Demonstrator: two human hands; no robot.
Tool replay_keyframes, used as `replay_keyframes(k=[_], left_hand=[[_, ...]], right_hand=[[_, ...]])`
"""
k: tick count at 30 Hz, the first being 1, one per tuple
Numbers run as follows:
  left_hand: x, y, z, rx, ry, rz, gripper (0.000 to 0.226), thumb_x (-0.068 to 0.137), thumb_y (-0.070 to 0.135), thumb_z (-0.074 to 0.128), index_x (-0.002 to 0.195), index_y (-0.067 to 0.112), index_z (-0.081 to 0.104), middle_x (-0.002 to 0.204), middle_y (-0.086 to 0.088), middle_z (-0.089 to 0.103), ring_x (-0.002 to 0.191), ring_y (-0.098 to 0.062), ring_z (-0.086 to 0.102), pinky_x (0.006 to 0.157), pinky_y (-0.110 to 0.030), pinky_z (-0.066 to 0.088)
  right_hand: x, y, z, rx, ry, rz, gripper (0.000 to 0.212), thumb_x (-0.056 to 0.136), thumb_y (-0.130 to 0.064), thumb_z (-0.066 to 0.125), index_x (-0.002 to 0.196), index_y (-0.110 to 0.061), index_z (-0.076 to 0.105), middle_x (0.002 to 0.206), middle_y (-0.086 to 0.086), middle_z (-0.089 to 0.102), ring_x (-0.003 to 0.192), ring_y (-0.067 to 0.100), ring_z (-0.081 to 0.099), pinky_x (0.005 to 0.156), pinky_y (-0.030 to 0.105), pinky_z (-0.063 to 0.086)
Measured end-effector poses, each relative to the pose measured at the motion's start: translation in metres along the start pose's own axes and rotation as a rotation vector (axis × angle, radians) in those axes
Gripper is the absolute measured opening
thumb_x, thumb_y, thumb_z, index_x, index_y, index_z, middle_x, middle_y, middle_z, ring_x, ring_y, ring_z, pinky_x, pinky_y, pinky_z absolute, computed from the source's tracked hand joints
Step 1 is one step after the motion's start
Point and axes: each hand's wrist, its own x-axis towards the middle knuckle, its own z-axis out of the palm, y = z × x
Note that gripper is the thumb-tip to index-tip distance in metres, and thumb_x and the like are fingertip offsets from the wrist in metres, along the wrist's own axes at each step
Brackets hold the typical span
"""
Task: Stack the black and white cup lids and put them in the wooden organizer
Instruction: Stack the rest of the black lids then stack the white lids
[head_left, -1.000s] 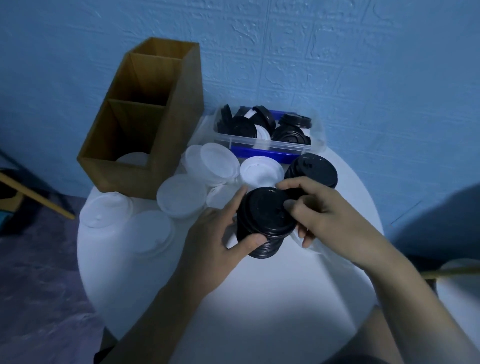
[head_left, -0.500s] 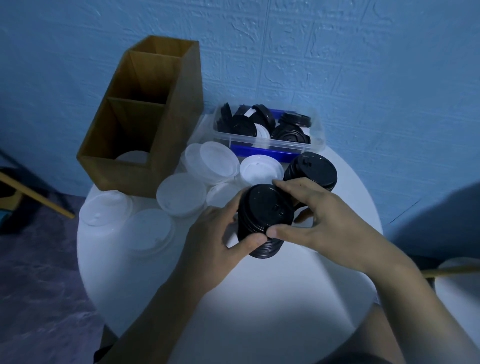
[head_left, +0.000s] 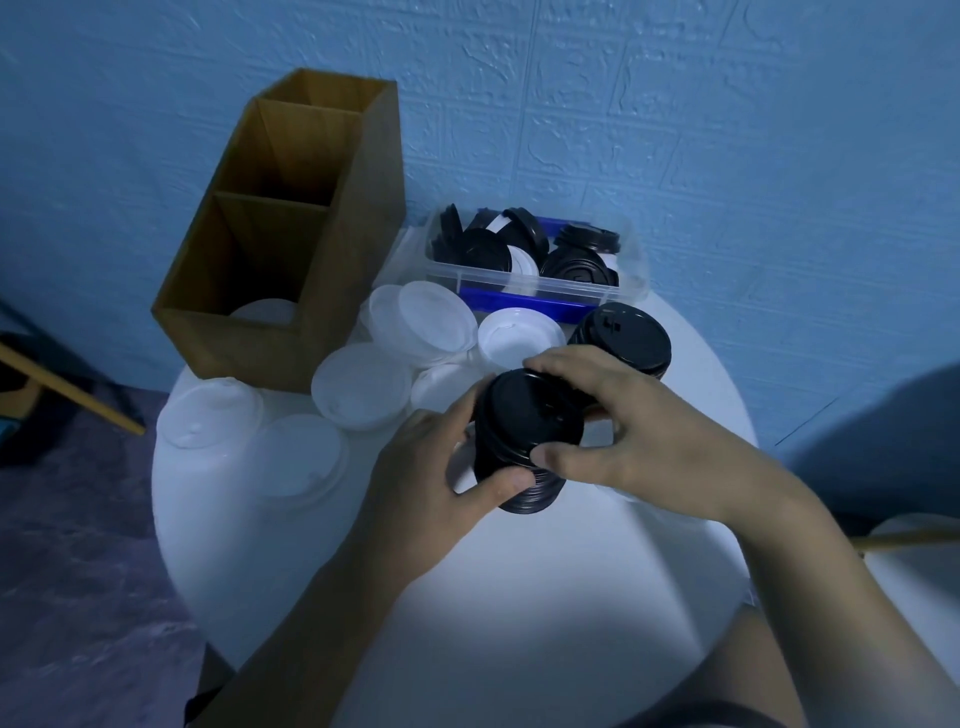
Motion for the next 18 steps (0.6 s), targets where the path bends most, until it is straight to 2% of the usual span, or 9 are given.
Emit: replay_keyframes(k=[3, 6, 8, 11, 12, 14, 15, 18], left_hand=[[0.0002, 0.0015, -0.0004, -0.012, -0.003, -0.008, 0.077, 0.07, 0.07, 0.062, 0.141, 0.053, 0.037, 0.11, 0.045, 0.051, 0.103, 0.008, 0.05, 0.079, -0.019, 0.043], [0.0009, -0.0002, -0.0004, -0.023, -0.018, -0.004, 0.077, 0.073, 0.07, 0.065, 0.142, 0.05, 0.04, 0.117, 0.038, 0.054, 0.112, 0.002, 0.053, 0.089, -0.026, 0.05], [0.0013, 0.0006, -0.0002, -0.055, -0.041, -0.008, 0.079, 0.071, 0.068, 0.069, 0.142, 0.049, 0.041, 0.121, 0.035, 0.055, 0.117, 0.0, 0.053, 0.093, -0.027, 0.05], [0.003, 0.0044, -0.0018, -0.069, -0.06, -0.003, 0.076, 0.068, 0.064, 0.073, 0.138, 0.049, 0.044, 0.121, 0.031, 0.056, 0.115, 0.004, 0.053, 0.091, -0.013, 0.045], [0.0034, 0.0049, -0.0023, -0.07, -0.061, -0.005, 0.075, 0.068, 0.064, 0.073, 0.137, 0.048, 0.046, 0.118, 0.028, 0.058, 0.113, 0.002, 0.054, 0.09, -0.014, 0.046], [0.0037, 0.0034, -0.0031, -0.087, -0.061, -0.024, 0.075, 0.067, 0.062, 0.075, 0.136, 0.046, 0.051, 0.112, 0.026, 0.06, 0.11, -0.005, 0.056, 0.088, -0.03, 0.052], [0.0031, 0.0023, -0.0029, -0.091, -0.057, -0.028, 0.073, 0.067, 0.062, 0.076, 0.134, 0.045, 0.052, 0.11, 0.03, 0.058, 0.107, -0.003, 0.055, 0.084, -0.03, 0.052], [0.0018, 0.0023, -0.0021, -0.036, -0.039, -0.023, 0.073, 0.065, 0.057, 0.082, 0.131, 0.047, 0.052, 0.105, 0.043, 0.05, 0.1, 0.01, 0.049, 0.075, -0.015, 0.04]], right_hand=[[0.002, -0.0011, 0.0008, -0.044, -0.022, -0.009, 0.078, 0.076, -0.053, 0.072, 0.148, -0.037, 0.045, 0.132, -0.029, 0.05, 0.129, -0.001, 0.048, 0.109, 0.033, 0.044], [0.0039, -0.0029, 0.0047, -0.069, 0.004, -0.011, 0.085, 0.072, -0.07, 0.067, 0.147, -0.036, 0.047, 0.131, -0.027, 0.051, 0.128, 0.002, 0.049, 0.109, 0.034, 0.043], [0.004, -0.0028, 0.0072, -0.074, 0.03, -0.021, 0.083, 0.071, -0.071, 0.067, 0.144, -0.036, 0.05, 0.129, -0.026, 0.053, 0.125, 0.003, 0.051, 0.108, 0.036, 0.044], [0.0037, 0.0001, 0.0085, -0.045, 0.031, -0.028, 0.08, 0.07, -0.067, 0.07, 0.142, -0.038, 0.051, 0.127, -0.028, 0.053, 0.126, 0.005, 0.051, 0.107, 0.037, 0.045], [0.004, 0.0009, 0.0083, -0.032, 0.023, -0.028, 0.079, 0.07, -0.065, 0.072, 0.142, -0.038, 0.051, 0.128, -0.029, 0.053, 0.127, 0.005, 0.051, 0.108, 0.037, 0.045], [0.0057, 0.0008, 0.0073, -0.01, -0.004, -0.026, 0.078, 0.071, -0.061, 0.075, 0.141, -0.04, 0.051, 0.129, -0.03, 0.054, 0.127, 0.004, 0.052, 0.108, 0.037, 0.045], [0.0065, 0.0006, 0.0065, 0.005, -0.019, -0.023, 0.076, 0.071, -0.057, 0.078, 0.141, -0.04, 0.052, 0.129, -0.029, 0.055, 0.127, 0.003, 0.052, 0.108, 0.036, 0.046], [0.0074, 0.0028, 0.0018, 0.09, -0.066, 0.004, 0.071, 0.077, -0.034, 0.087, 0.139, -0.04, 0.053, 0.128, -0.025, 0.06, 0.122, -0.003, 0.056, 0.106, 0.027, 0.047]])
